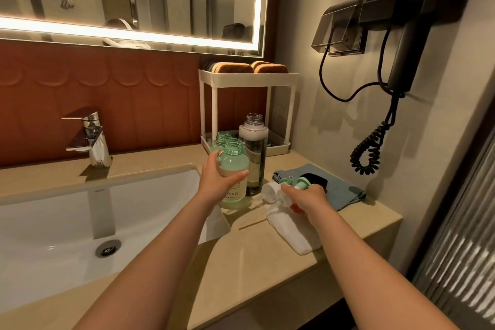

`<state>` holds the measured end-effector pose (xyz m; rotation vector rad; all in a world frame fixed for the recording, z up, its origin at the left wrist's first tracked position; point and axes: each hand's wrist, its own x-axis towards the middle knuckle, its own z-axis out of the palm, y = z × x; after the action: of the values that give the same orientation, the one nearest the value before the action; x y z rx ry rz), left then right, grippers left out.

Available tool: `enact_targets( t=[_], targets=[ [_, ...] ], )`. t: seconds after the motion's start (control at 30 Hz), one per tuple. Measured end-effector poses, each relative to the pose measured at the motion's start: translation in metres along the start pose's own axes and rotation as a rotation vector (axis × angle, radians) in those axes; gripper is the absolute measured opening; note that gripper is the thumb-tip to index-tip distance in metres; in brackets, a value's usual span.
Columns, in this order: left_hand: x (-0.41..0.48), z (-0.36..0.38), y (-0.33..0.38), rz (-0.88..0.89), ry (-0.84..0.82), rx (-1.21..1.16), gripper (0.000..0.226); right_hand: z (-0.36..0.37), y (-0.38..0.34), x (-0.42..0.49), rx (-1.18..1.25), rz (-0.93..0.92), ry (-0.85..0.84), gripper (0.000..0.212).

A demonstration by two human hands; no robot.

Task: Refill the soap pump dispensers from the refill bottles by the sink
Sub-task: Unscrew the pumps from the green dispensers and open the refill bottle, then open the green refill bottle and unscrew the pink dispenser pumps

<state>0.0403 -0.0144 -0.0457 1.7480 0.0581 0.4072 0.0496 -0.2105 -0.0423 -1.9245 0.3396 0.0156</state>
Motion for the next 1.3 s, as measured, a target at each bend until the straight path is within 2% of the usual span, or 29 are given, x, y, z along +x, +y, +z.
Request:
enact_targets(
  t=[0.17,0.4,0.57,0.77,0.9,1.0,1.1,1.17,1.3],
  targets=[
    [0.006,0.003,-0.007,-0.019,0.029,0.072,0.088,0.005,-0.001,0.009,-0.059,0.019,0.011,0.056],
    [0.016,0.005,-0.012,-0.054,0.054,0.049,0.084,0.009,-0.007,0.023,-0.115,0.021,0.038,0.051],
    [0.023,0.010,-0.010,-0.064,0.056,0.040,0.083,0.016,-0.006,0.032,-0.100,0.028,0.047,0.039],
    [0.025,0.012,-0.013,-0.105,0.050,0.063,0.092,0.016,-0.004,0.034,-0.279,-0.080,0.104,0.041],
    [0.018,0.009,-0.009,-0.124,0.057,0.059,0.093,0.014,-0.003,0.026,-0.287,-0.217,0.121,0.030],
    [0.004,0.002,0.001,-0.096,0.153,0.158,0.081,0.013,-0.007,0.012,-0.262,-0.370,0.051,0.025],
    [-0.017,-0.013,0.012,0.020,0.291,0.325,0.064,0.016,-0.013,-0.005,-0.247,-0.496,-0.052,0.025],
    [-0.031,-0.024,0.021,0.064,0.222,0.388,0.050,0.020,-0.020,-0.020,-0.244,-0.548,-0.108,0.023],
    [-0.065,-0.058,0.039,0.089,-0.043,0.447,0.023,0.034,-0.039,-0.054,-0.319,-0.639,-0.263,0.014]
  ],
)
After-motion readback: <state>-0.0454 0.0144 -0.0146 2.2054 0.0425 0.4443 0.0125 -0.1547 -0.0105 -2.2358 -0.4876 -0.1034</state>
